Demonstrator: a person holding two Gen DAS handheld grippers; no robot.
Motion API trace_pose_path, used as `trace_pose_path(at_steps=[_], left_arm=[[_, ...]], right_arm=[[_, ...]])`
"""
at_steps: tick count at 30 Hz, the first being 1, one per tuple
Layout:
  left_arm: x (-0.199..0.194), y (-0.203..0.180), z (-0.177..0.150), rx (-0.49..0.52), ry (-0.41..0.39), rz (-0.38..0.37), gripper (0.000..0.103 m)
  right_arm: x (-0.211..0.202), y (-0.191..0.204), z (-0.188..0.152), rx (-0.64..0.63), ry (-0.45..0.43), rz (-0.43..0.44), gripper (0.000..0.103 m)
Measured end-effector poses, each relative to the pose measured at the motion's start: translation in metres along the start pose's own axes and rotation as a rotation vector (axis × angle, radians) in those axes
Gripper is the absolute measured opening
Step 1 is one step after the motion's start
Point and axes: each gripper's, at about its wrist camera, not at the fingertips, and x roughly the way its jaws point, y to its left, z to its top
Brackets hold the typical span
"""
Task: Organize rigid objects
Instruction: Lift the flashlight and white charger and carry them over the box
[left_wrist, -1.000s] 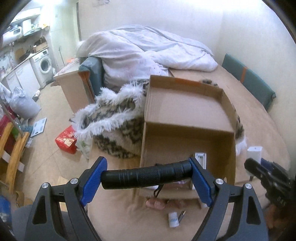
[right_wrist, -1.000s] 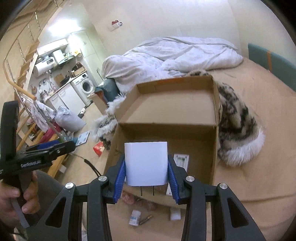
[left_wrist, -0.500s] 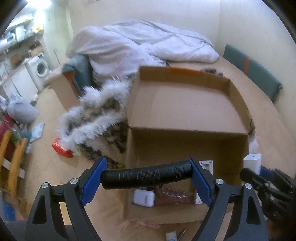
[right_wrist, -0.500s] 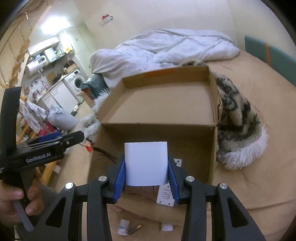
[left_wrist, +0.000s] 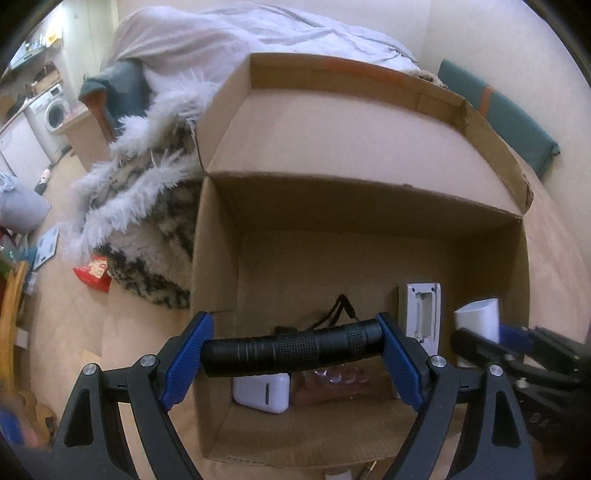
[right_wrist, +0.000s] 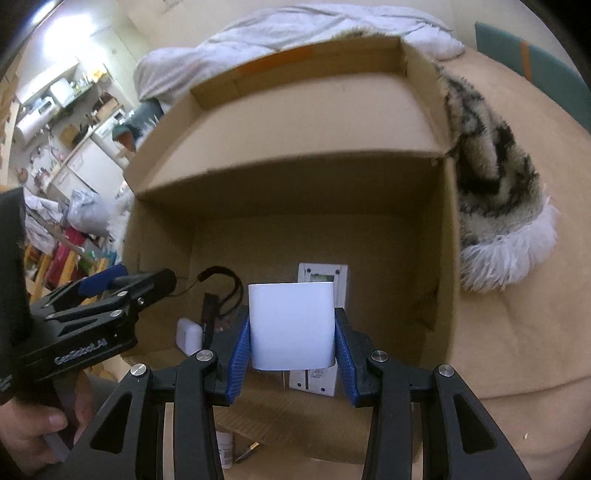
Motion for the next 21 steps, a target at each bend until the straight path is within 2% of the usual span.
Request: trace_pose_path(at_steps=[13, 21], left_arm=[[0.008, -0.001, 0.002, -0.024, 0.018, 0.001, 0.086], [0.017, -0.008, -0.005, -0.008, 0.074, 0.002, 0.087]], right_arm=[[0.027, -0.005, -0.006, 0.023, 0.102, -0.048, 0.044], [0.035, -0.007, -0.005, 0.056, 0.131, -0.039, 0.044]])
